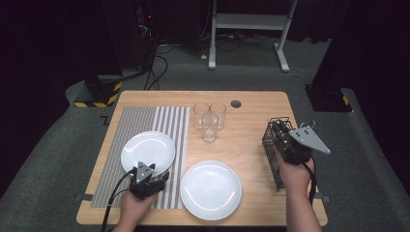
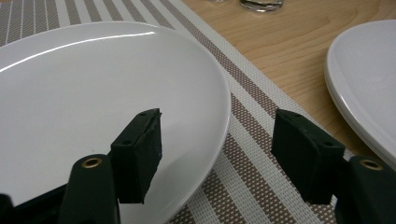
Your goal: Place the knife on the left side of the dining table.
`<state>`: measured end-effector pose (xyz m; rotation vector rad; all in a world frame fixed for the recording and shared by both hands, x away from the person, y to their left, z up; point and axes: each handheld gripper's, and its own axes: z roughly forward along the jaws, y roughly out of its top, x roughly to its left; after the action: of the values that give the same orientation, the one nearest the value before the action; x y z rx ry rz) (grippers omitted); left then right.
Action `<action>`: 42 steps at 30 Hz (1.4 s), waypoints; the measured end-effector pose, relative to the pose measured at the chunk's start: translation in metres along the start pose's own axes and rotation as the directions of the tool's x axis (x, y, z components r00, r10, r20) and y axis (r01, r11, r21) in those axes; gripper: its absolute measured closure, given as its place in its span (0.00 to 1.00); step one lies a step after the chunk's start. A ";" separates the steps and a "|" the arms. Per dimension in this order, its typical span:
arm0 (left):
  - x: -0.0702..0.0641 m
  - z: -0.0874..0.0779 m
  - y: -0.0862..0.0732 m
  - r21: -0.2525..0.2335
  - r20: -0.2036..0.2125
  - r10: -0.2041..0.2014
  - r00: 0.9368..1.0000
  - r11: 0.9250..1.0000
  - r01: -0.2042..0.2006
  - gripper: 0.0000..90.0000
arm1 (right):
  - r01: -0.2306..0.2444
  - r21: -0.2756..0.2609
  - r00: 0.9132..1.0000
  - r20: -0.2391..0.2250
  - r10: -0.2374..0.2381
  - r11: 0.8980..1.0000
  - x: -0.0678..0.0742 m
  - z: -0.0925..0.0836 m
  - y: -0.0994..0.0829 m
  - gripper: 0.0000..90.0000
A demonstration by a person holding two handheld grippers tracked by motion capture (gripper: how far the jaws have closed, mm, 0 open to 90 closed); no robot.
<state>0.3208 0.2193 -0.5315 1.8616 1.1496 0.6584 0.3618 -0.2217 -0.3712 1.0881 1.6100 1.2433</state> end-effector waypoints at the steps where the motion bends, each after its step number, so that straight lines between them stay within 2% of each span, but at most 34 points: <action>1: 0.000 0.000 0.000 0.000 -0.001 0.001 1.000 1.000 -0.001 0.37 | 0.001 0.002 1.000 0.000 -0.001 1.000 0.000 0.001 0.000 0.86; 7: 0.000 0.000 0.000 0.002 0.000 0.003 1.000 1.000 -0.003 0.37 | 0.000 0.030 1.000 0.004 0.000 1.000 -0.001 0.005 -0.002 0.85; 9: 0.000 0.000 0.000 0.002 0.000 0.003 1.000 1.000 -0.003 0.37 | -0.003 0.057 1.000 0.001 0.003 0.998 -0.002 0.010 -0.005 0.86; 13: 0.000 0.000 0.000 0.004 0.000 0.005 1.000 1.000 -0.005 0.37 | -0.009 0.059 1.000 0.005 0.008 0.998 -0.002 0.010 -0.005 0.88; 19: 0.000 0.000 0.000 0.001 -0.001 0.002 1.000 1.000 -0.002 0.37 | 0.016 0.054 1.000 0.024 -0.017 0.998 0.001 0.008 -0.005 0.89; 21: 0.000 0.000 0.000 0.001 -0.002 0.000 1.000 1.000 0.000 0.37 | 0.027 0.036 0.999 0.041 -0.029 0.999 0.001 0.004 -0.004 0.90; 30: 0.000 0.000 0.000 0.002 -0.002 0.003 1.000 1.000 -0.003 0.37 | 0.021 -0.021 0.997 0.073 -0.020 1.000 -0.003 -0.006 -0.007 0.92; 42: 0.000 0.000 0.000 -0.001 -0.007 0.001 1.000 1.000 -0.001 0.37 | 0.020 -0.110 0.994 0.112 -0.007 0.994 -0.003 -0.013 -0.005 0.92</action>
<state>0.3204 0.2192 -0.5315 1.8600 1.1526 0.6669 0.3493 -0.2290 -0.3730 1.0567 1.4453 1.2262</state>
